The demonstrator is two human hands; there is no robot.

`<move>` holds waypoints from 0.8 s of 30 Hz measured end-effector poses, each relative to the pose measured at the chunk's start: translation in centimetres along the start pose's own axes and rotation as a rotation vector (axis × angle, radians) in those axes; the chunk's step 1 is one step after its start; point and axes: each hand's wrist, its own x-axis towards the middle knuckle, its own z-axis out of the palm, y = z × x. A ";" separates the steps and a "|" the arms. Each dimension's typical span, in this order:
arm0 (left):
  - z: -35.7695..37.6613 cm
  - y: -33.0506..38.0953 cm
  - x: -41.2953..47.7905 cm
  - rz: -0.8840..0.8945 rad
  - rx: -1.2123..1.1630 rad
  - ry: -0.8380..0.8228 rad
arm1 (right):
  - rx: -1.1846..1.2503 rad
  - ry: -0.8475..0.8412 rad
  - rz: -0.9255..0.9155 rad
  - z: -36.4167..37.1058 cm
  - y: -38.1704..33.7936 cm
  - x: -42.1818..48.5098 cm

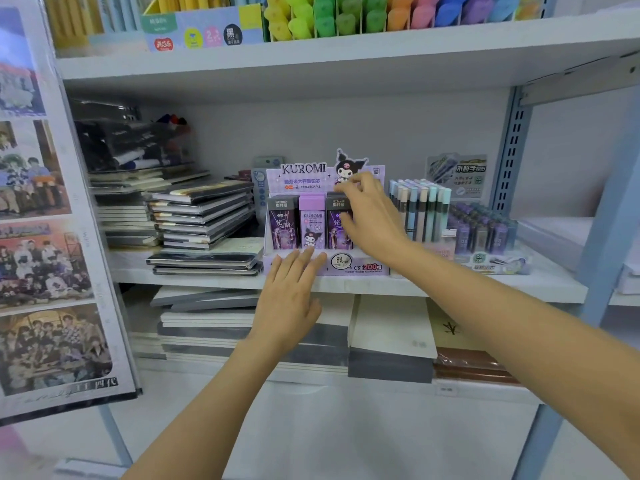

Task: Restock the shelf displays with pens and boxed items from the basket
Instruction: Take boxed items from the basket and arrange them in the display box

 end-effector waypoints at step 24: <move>23.3 5.1 -34.9 -0.356 -0.185 -0.947 | 0.301 -1.349 0.446 29.3 4.6 -45.6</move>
